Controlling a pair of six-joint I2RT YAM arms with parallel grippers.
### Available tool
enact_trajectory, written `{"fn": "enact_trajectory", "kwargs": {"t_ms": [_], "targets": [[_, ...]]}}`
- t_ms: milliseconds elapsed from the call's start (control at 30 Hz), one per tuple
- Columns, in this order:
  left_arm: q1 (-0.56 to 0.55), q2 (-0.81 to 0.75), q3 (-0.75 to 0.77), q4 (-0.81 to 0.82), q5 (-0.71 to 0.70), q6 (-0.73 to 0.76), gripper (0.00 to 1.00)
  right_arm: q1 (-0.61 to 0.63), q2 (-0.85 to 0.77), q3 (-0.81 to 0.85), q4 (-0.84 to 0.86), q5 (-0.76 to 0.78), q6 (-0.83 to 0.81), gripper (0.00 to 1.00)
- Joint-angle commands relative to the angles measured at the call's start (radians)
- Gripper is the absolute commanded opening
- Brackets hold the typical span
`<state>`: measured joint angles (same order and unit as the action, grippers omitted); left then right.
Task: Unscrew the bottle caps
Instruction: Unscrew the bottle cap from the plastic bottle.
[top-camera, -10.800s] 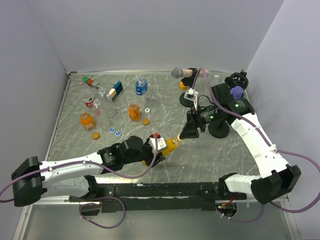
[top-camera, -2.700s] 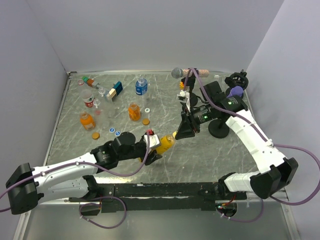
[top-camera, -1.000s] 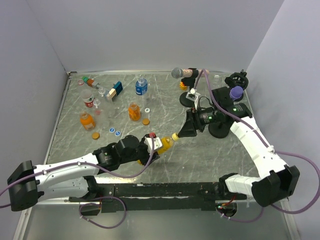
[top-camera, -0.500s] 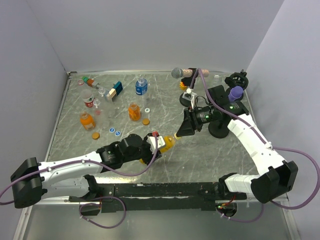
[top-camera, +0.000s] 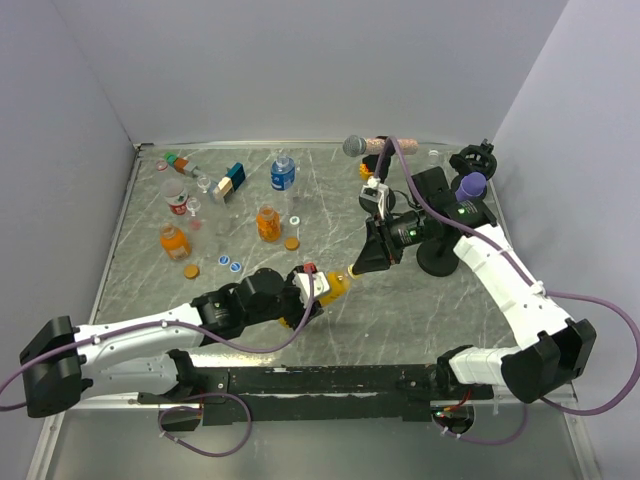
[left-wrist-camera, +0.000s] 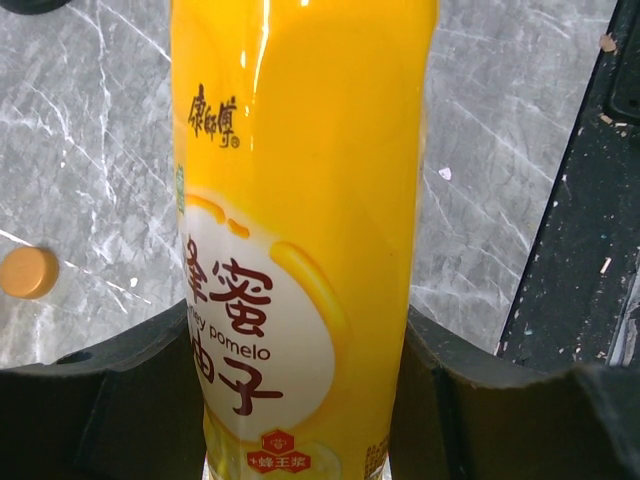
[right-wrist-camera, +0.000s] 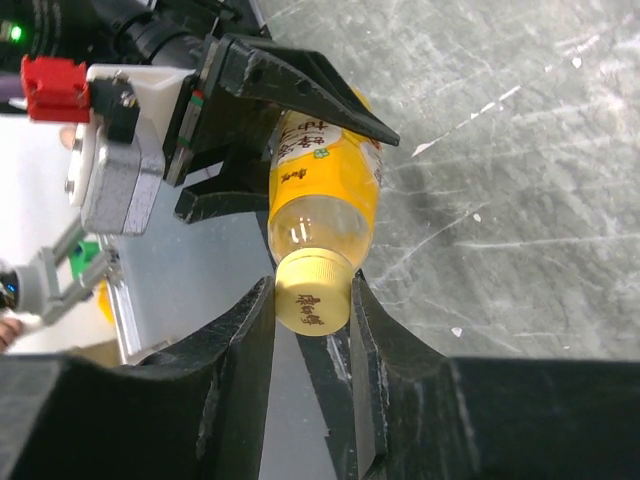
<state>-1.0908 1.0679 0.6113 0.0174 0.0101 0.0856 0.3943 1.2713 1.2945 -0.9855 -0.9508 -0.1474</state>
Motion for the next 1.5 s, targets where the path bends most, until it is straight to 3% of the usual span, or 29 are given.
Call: {"fn": "enact_trajectory", "kwargs": {"t_ms": [0, 233, 367, 433, 533, 700, 800, 933, 967, 1067, 1100, 1200, 1267, 1467], "targets": [[-0.003, -0.072, 0.025, 0.104, 0.016, 0.002, 0.25, 0.04, -0.006, 0.074, -0.05, -0.054, -0.124, 0.03], [0.006, -0.095, 0.016, 0.061, 0.218, 0.04, 0.25, 0.185, -0.018, 0.081, -0.1, 0.044, -0.441, 0.01], [0.008, -0.112, 0.012, 0.038, 0.278, 0.069, 0.26, 0.215, -0.096, 0.06, -0.166, 0.006, -0.792, 0.01], [0.011, -0.129, -0.004, 0.047, 0.295, 0.081, 0.26, 0.218, -0.165, 0.017, -0.139, 0.02, -0.947, 0.01], [0.02, -0.151, -0.019, 0.058, 0.301, 0.088, 0.26, 0.219, -0.23, -0.041, -0.044, 0.069, -1.008, 0.04], [0.025, -0.143, -0.022, 0.061, 0.301, 0.082, 0.26, 0.219, -0.178, 0.019, -0.061, 0.057, -0.922, 0.09], [0.026, -0.134, -0.019, 0.053, 0.294, 0.082, 0.26, 0.219, -0.178, 0.019, -0.004, 0.046, -0.796, 0.2], [0.026, -0.131, -0.016, 0.047, 0.278, 0.079, 0.25, 0.212, -0.175, 0.084, 0.03, 0.07, -0.582, 0.55], [0.026, -0.132, -0.016, 0.046, 0.271, 0.075, 0.25, 0.203, -0.173, 0.107, 0.027, 0.06, -0.53, 0.68], [0.026, -0.138, -0.018, 0.047, 0.237, 0.059, 0.25, 0.144, -0.181, 0.153, 0.024, -0.024, -0.361, 0.85], [0.025, -0.14, -0.015, 0.047, 0.22, 0.049, 0.25, 0.121, -0.185, 0.147, 0.034, -0.051, -0.309, 0.99], [0.025, -0.134, -0.001, 0.053, 0.159, 0.019, 0.25, 0.036, -0.213, 0.077, 0.115, -0.069, -0.07, 0.99], [0.025, -0.123, 0.007, 0.064, 0.127, 0.002, 0.24, 0.023, -0.23, 0.033, 0.156, 0.071, 0.125, 0.99], [0.02, -0.06, 0.045, 0.082, 0.073, -0.023, 0.24, 0.012, -0.201, 0.023, 0.032, 0.155, 0.177, 0.99]]}}
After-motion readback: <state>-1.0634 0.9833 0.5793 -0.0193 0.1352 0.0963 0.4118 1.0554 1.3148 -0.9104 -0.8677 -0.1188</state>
